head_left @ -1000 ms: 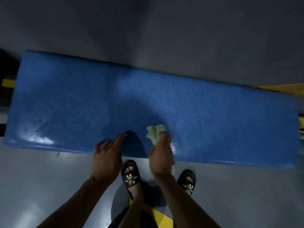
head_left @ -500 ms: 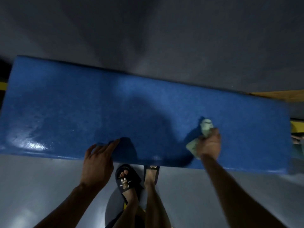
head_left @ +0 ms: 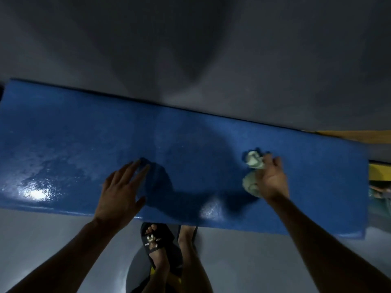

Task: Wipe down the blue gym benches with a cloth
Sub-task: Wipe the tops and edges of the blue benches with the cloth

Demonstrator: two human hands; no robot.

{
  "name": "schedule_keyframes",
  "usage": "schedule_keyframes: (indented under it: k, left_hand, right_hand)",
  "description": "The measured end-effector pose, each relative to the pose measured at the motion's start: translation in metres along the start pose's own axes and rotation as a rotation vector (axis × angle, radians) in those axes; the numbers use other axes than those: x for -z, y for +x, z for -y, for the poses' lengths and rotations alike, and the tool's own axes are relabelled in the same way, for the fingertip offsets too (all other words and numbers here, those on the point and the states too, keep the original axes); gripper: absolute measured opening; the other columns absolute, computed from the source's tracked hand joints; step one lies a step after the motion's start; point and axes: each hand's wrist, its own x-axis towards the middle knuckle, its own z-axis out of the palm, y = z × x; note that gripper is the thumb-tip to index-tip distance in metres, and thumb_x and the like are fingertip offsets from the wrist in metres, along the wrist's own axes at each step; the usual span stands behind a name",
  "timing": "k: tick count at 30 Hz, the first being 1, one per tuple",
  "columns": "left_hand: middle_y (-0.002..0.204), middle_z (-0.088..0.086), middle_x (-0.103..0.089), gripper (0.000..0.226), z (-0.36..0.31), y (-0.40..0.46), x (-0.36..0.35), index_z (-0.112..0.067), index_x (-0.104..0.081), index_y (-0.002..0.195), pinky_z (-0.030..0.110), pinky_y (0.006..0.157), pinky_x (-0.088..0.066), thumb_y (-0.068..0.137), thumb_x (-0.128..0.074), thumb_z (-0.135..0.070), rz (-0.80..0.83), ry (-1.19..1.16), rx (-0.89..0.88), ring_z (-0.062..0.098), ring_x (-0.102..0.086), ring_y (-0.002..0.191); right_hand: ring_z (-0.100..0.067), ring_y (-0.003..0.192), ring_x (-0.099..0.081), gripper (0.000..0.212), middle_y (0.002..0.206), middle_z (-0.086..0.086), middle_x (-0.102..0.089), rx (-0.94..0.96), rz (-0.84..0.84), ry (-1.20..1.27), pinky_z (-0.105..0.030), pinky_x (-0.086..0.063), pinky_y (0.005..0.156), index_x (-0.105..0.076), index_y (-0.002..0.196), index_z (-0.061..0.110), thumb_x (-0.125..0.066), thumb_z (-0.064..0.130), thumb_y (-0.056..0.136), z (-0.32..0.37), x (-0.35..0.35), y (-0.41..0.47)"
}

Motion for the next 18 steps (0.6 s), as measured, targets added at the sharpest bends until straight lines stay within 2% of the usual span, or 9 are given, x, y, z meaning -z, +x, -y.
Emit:
schedule_keyframes:
  k: [3,6,8,10,12,13,14,16,18]
  left_hand:
    - [0.156,0.007,-0.034,0.105,-0.008,0.004,-0.004,-0.026,-0.038,0.149,0.057,0.105,-0.037,0.058,-0.09,-0.035,0.064,0.052,0.038,0.035,-0.039,0.138]
    - [0.158,0.006,-0.033,0.106,-0.014,0.006,-0.006,-0.026,-0.037,0.149,0.059,0.105,-0.037,0.057,-0.09,-0.034,0.068,0.072,0.077,0.034,-0.038,0.139]
    - [0.156,0.006,-0.036,0.106,-0.017,0.007,-0.006,-0.026,-0.039,0.148,0.06,0.104,-0.038,0.056,-0.091,-0.032,0.046,0.09,0.086,0.035,-0.041,0.137]
    - [0.154,0.008,-0.039,0.105,-0.019,0.007,-0.008,-0.025,-0.042,0.146,0.062,0.104,-0.037,0.055,-0.092,-0.031,0.019,0.114,0.092,0.036,-0.043,0.135]
    - [0.154,0.008,-0.039,0.103,-0.022,0.007,-0.009,-0.023,-0.042,0.146,0.062,0.105,-0.036,0.056,-0.092,-0.031,0.002,0.124,0.102,0.036,-0.042,0.136]
    - [0.155,0.008,-0.038,0.102,-0.024,0.007,-0.01,-0.024,-0.042,0.147,0.062,0.105,-0.035,0.058,-0.091,-0.031,-0.007,0.125,0.108,0.035,-0.041,0.136]
    - [0.155,0.008,-0.036,0.101,-0.024,0.006,-0.011,-0.024,-0.041,0.147,0.062,0.106,-0.034,0.06,-0.09,-0.031,-0.012,0.126,0.114,0.034,-0.04,0.137]
    - [0.157,0.007,-0.034,0.099,-0.026,0.006,-0.014,-0.025,-0.039,0.148,0.061,0.108,-0.031,0.062,-0.088,-0.031,-0.011,0.119,0.116,0.033,-0.037,0.139]
    - [0.157,0.006,-0.033,0.096,-0.026,0.007,-0.016,-0.026,-0.04,0.147,0.06,0.109,-0.029,0.064,-0.087,-0.031,-0.013,0.107,0.115,0.032,-0.037,0.14]
  right_hand:
    - [-0.046,0.088,-0.057,0.042,0.117,-0.023,-0.046,-0.267,-0.102,0.101,-0.044,-0.044,0.073,-0.049,0.12,0.004,-0.043,0.021,0.081,0.008,-0.004,0.004]
    - [-0.039,0.1,-0.057,0.045,0.124,-0.018,-0.05,-0.22,-0.098,0.171,-0.04,-0.046,0.079,-0.048,0.129,0.005,-0.053,0.009,0.084,0.085,-0.039,-0.015]
    - [-0.036,0.1,-0.059,0.043,0.127,-0.015,-0.049,-0.014,0.003,0.203,-0.041,-0.05,0.078,-0.048,0.129,0.008,-0.056,0.008,0.086,0.138,-0.059,-0.033]
    - [-0.035,0.096,-0.06,0.037,0.13,-0.012,-0.045,0.234,0.147,0.115,-0.041,-0.052,0.073,-0.047,0.125,0.012,-0.053,0.01,0.089,0.154,-0.061,-0.036]
    - [-0.036,0.094,-0.06,0.037,0.131,-0.01,-0.044,0.466,0.237,0.025,-0.04,-0.052,0.072,-0.047,0.127,0.016,-0.05,0.013,0.09,0.132,-0.05,-0.018]
    - [-0.034,0.091,-0.061,0.034,0.129,-0.009,-0.047,0.506,0.234,0.026,-0.038,-0.051,0.072,-0.051,0.125,0.019,-0.048,0.016,0.091,0.111,-0.041,-0.004]
    - [-0.031,0.085,-0.062,0.03,0.123,-0.008,-0.054,0.512,0.153,-0.01,-0.035,-0.049,0.071,-0.056,0.12,0.022,-0.047,0.021,0.092,0.083,-0.031,0.012]
    - [-0.032,0.078,-0.061,0.029,0.111,-0.012,-0.059,0.257,0.009,0.004,-0.035,-0.049,0.069,-0.062,0.111,0.021,-0.046,0.025,0.087,0.024,0.0,0.042]
    - [-0.041,0.088,-0.058,0.038,0.111,-0.023,-0.055,-0.081,-0.091,0.024,-0.039,-0.046,0.078,-0.059,0.115,0.007,-0.047,0.02,0.082,-0.025,0.023,0.063]
